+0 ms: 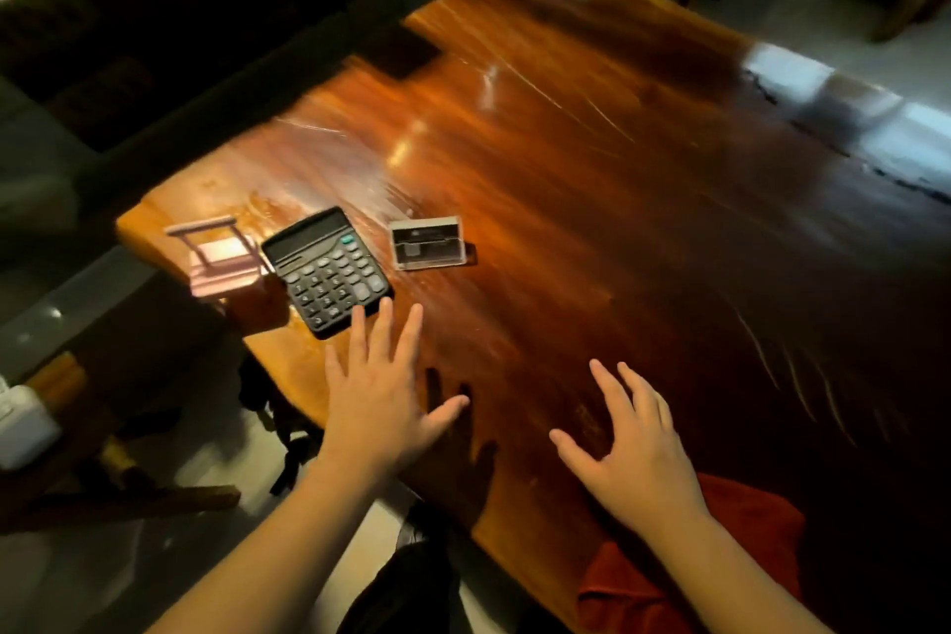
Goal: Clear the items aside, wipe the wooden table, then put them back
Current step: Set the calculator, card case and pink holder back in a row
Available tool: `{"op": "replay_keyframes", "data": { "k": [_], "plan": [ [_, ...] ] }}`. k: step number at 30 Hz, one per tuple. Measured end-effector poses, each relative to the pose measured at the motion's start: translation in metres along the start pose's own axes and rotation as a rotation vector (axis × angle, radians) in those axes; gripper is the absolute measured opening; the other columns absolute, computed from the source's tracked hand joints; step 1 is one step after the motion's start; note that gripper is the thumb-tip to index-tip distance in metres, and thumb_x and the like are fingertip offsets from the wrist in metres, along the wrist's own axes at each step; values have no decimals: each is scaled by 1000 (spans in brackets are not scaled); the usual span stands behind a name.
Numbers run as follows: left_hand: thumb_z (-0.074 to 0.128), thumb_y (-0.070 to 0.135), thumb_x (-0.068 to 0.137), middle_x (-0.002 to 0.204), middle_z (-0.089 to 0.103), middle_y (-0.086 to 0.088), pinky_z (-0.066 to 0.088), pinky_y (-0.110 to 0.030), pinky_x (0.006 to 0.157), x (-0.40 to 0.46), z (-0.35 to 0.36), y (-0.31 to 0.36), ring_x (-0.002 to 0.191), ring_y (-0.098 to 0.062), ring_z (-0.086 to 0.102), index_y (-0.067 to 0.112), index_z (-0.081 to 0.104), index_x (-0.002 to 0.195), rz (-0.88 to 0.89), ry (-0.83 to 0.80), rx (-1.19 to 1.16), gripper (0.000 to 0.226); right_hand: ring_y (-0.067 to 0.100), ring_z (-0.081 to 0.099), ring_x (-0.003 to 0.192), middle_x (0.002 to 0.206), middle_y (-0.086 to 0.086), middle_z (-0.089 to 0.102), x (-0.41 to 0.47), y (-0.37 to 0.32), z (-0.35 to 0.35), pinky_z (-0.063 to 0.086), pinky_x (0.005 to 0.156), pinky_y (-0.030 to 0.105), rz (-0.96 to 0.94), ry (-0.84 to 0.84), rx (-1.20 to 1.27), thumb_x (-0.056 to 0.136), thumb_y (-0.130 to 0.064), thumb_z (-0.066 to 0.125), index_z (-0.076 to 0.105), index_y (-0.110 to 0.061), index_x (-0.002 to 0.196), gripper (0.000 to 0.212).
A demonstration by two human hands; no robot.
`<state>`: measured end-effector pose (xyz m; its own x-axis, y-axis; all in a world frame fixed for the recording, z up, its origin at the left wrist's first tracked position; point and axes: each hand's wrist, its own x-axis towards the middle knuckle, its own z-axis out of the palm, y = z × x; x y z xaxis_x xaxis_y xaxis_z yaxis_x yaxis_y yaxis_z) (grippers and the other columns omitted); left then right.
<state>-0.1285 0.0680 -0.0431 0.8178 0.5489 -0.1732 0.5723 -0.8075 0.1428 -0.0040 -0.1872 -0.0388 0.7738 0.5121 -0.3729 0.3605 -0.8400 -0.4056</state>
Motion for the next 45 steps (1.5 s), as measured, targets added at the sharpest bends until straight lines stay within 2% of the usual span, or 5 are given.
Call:
{"op": "replay_keyframes", "data": {
  "k": [7, 15, 22, 35, 45],
  "plan": [
    [58, 90, 69, 172, 2, -13, 14, -58, 123, 58, -37, -83, 156, -38, -4, 28, -3, 162, -132, 61, 9, 127, 24, 23, 151, 167, -5, 15, 86, -82, -9, 45, 109, 50, -104, 22, -36, 80, -76, 60, 12, -44, 157, 96],
    [65, 88, 65, 170, 14, -16, 7, -49, 125, 109, -58, -120, 156, -38, 0, 19, 9, 163, 35, 39, 101, 132, 26, 33, 145, 158, 3, 36, 167, -164, -10, 42, 110, 49, -275, 14, -113, 88, -49, 72, 34, -26, 154, 79],
    [64, 98, 47, 171, 2, -15, 5, -52, 124, 149, -48, -124, 155, -41, -3, 23, -7, 161, 112, -84, 177, 153, 26, 33, 146, 155, 8, 44, 219, -202, -4, 28, 119, 42, -460, -25, -312, 86, -37, 78, 38, -13, 153, 81],
    [68, 97, 38, 166, 6, -24, 31, -62, 114, 171, -40, -120, 145, -47, 24, 23, -22, 157, 120, -211, 347, 167, 25, 60, 115, 127, 3, 64, 247, -214, 2, 49, 89, 40, -381, -130, -332, 85, -32, 79, 57, -24, 129, 50],
    [61, 96, 38, 155, 18, -22, 42, -55, 104, 158, -55, -78, 132, -44, 37, 27, -12, 158, 263, -191, 378, 157, 22, 59, 115, 127, -1, 63, 212, -145, -44, 52, 97, 46, -252, -76, -148, 84, -35, 80, 56, -25, 129, 52]
  ]
}}
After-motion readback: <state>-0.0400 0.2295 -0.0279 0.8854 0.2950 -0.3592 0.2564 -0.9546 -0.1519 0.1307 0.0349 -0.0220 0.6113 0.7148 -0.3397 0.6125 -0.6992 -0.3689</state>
